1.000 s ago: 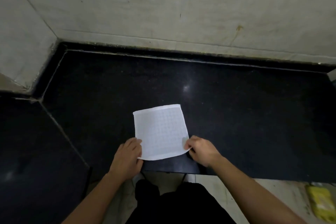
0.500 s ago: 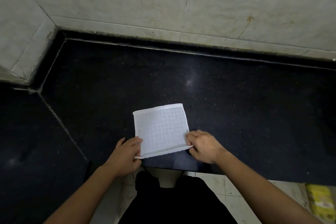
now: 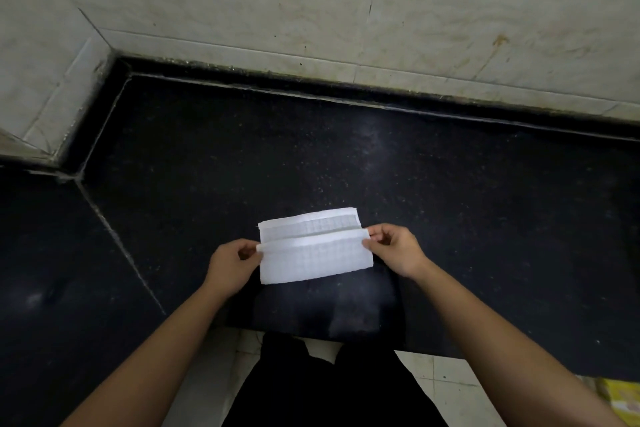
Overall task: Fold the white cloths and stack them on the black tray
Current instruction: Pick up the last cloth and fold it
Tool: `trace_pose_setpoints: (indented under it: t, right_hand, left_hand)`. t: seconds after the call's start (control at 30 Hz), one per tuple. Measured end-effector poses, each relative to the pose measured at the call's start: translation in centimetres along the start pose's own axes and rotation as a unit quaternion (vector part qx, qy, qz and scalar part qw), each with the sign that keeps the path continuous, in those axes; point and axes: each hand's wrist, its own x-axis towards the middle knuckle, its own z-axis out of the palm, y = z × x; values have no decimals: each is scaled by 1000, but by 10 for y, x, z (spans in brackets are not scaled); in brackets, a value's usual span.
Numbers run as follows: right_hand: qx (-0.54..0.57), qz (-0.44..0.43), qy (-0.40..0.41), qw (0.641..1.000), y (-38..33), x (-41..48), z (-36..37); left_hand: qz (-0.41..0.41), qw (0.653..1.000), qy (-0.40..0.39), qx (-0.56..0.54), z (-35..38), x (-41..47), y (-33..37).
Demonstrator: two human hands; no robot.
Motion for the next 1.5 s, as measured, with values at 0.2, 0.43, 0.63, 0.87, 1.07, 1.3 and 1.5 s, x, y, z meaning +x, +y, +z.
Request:
trace_pose_setpoints:
  t: [0.2,0.43,0.63,0.87,1.07,1.3,1.5]
  right_hand:
    - [27,32,47,998,-13,29,11]
    - [-40,42,72,996,-24,48,16]
    - [-113,44,70,990,-25,50,19]
    - [-389,-231,122,884,-14,18,53]
    - [-466,-256,33,846,-21,36,111]
    - [-503,-249,-5,827,-10,47,117]
    - [-527,-173,18,832,2,43,83]
  left_hand:
    - [-85,990,63,-95,6,28,7]
    - [-89,990,81,-77,8,47,6]
    - [-43,996,79,-14,8,43,5]
    - [221,912,99,330,27,19,-13]
    - [210,878,-4,429,42,20,-39]
    - [217,853,-19,475,40,28,-48]
    - [221,854,-18,470,42,26,-46]
